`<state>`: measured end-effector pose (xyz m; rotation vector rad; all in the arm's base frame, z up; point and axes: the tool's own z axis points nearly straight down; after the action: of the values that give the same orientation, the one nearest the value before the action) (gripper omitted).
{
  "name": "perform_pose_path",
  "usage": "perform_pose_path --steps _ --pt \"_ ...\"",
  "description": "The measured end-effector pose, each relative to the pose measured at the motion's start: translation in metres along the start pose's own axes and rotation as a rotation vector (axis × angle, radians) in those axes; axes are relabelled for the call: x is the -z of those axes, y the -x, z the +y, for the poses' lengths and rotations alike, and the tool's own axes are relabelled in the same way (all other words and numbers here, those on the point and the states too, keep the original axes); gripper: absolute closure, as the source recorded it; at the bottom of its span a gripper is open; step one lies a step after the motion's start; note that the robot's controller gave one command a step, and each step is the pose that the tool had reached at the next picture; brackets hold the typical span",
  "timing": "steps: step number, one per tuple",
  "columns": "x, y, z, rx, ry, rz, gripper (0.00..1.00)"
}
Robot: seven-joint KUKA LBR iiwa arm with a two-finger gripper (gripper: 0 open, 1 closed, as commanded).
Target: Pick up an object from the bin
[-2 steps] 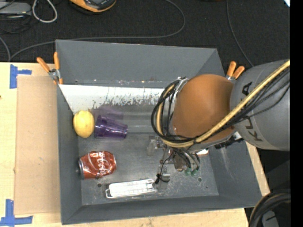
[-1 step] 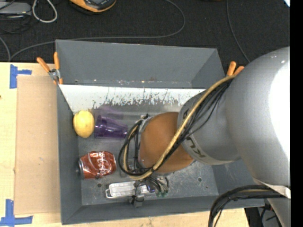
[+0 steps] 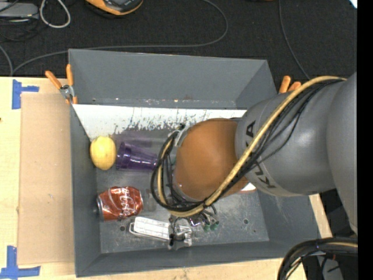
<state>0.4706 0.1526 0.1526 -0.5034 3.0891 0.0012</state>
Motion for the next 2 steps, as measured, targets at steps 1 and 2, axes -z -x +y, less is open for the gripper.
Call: perform_pose_path --steps 1,2 --pt "-0.085 0.006 -0.015 -0.148 0.000 -0.021 0.00" --pt "-0.081 -0.005 -0.027 -0.120 0.001 -0.021 0.00"
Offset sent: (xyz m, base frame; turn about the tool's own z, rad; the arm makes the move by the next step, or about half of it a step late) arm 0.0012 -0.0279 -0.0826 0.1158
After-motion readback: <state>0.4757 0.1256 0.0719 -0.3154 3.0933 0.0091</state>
